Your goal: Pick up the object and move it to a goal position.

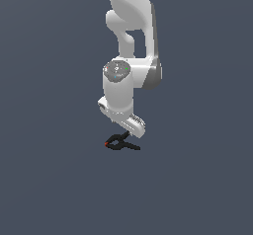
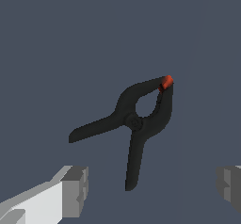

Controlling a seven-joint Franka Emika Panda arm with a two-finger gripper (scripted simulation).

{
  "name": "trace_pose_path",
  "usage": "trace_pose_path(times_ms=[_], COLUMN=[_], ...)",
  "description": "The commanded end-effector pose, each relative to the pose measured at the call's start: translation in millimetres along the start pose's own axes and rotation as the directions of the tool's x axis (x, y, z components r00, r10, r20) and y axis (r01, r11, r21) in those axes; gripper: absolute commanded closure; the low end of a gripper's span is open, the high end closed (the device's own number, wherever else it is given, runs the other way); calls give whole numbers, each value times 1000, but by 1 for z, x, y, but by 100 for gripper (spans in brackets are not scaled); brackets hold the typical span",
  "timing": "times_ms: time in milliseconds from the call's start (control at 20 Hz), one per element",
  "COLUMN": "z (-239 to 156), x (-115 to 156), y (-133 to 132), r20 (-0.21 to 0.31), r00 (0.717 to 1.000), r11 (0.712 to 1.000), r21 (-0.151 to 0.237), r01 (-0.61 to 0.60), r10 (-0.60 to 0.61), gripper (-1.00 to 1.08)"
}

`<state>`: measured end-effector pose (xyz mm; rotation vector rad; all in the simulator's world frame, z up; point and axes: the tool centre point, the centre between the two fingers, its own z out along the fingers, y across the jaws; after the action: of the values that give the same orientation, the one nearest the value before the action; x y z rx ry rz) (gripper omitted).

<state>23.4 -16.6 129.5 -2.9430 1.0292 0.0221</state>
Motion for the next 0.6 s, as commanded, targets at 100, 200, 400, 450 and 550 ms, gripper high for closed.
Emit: trace_pose_path(times_ms=[100,200,400,450,550], z=[11,16,26,28,33], x=[3,5,8,9,10], y=[-1,-1,-2,-2,-2], r20=[-2,-3,-7,-8,-10], r00=[992,983,956,948,928], r11=[992,983,956,948,928], r21=[-1,-2,-3,-3,-4], r01=[-128,-184,-293,-320,-372], r10=[128,184,293,319,372], gripper=[-92,-92,-92,-92,-92])
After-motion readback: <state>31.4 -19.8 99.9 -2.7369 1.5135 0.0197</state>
